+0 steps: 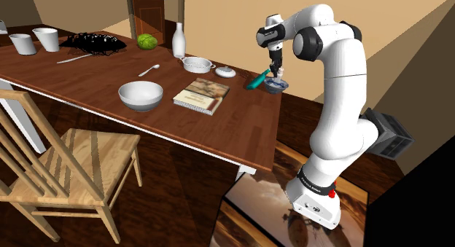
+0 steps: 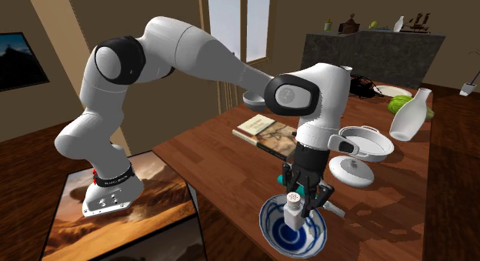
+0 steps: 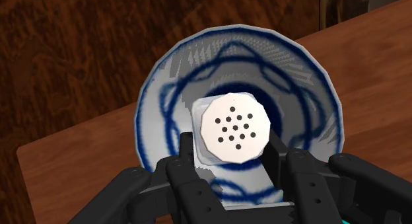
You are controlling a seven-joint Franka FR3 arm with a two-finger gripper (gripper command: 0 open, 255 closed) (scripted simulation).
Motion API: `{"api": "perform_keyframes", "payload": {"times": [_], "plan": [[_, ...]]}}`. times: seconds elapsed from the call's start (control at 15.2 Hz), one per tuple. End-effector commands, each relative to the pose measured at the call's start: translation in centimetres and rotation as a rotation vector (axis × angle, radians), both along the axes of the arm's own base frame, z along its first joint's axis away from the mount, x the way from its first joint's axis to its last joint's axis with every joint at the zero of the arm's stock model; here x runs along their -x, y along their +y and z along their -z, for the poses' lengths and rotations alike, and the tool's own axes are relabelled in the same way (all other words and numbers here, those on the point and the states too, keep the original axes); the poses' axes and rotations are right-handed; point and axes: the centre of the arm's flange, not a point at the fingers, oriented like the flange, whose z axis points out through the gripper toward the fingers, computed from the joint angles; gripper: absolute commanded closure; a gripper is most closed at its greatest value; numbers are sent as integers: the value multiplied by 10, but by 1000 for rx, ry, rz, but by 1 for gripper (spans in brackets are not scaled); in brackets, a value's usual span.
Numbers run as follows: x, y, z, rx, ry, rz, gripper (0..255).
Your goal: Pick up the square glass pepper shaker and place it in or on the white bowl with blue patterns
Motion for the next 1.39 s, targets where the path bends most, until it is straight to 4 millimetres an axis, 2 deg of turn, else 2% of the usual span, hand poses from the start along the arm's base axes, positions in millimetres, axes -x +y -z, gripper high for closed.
{"api": "perform_keyframes", "payload": {"times": [0.0, 0.13, 0.2, 0.53, 0.79, 1.32], "plan": [[0, 0, 0, 0, 0, 0, 255], [0, 0, 0, 0, 0, 0, 255], [0, 0, 0, 0, 0, 0, 0], [0, 0, 0, 0, 0, 0, 0], [-15, 12, -46, 0, 0, 0, 0], [-15, 12, -46, 0, 0, 0, 0]]}}
